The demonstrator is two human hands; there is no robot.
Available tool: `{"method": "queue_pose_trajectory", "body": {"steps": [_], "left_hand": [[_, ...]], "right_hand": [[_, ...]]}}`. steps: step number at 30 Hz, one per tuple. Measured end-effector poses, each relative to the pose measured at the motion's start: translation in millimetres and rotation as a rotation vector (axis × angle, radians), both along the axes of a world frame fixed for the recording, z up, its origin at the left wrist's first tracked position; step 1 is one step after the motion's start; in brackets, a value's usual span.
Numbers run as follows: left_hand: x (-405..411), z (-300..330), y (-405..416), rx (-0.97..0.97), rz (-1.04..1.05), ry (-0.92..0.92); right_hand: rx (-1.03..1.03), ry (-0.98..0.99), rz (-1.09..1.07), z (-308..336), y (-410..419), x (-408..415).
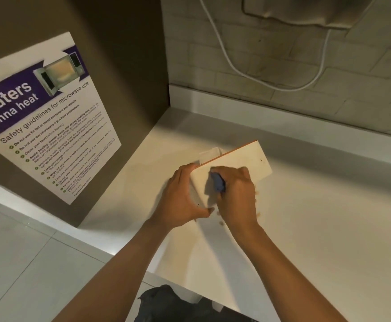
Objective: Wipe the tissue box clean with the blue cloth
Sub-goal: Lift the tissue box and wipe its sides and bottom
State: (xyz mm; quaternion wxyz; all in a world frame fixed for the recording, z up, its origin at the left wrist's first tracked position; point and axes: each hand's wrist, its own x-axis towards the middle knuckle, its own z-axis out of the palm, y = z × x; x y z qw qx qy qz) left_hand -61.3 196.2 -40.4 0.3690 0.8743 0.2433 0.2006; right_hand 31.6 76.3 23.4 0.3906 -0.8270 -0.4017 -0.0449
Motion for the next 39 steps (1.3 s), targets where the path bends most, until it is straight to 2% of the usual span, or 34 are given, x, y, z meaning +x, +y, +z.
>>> {"method": "queue_pose_trajectory", "body": {"steps": [2, 5, 8, 11, 13, 15, 18, 21, 25, 30, 34, 39], "left_hand": [[1, -5, 3, -0.091, -0.033, 0.045], [-1, -11, 8, -0.208, -0.080, 0.066], [-1, 1, 4, -0.055, -0.010, 0.062], [1, 0, -1, 0.051, 0.005, 0.000], [3, -6, 0, 0.028, -0.016, -0.010], [2, -6, 1, -0.063, -0.024, -0.044], [1, -4, 2, -0.069, -0.028, -0.041], [0, -1, -1, -0.021, -0.010, -0.035], [-1, -1, -8, 0.040, 0.033, -0.042], [-1, -3, -4, 0.054, 0.002, -0.071], [-1, 3, -9, 0.063, 0.022, -0.030], [-2, -1, -11, 0.071, 0.020, -0.026]], "right_hand": [[0.050, -0.033, 0.017, -3, 15, -3], [0.061, 0.044, 0.133, -13, 26, -15], [0.126, 0.049, 0.101, -9, 26, 2], [0.108, 0.009, -0.025, -2, 11, 8], [0.089, 0.096, -0.009, -4, -5, -8], [0.033, 0.093, 0.059, -9, -9, -31], [0.120, 0.073, 0.141, -8, 2, -33], [0.046, 0.020, 0.034, -7, 4, -1], [0.066, -0.001, -0.061, -21, -26, 4], [0.071, 0.048, 0.068, -16, -18, -24], [-0.003, 0.110, -0.051, -9, -22, 14], [0.098, 0.098, -0.105, -18, -21, 6]]}}
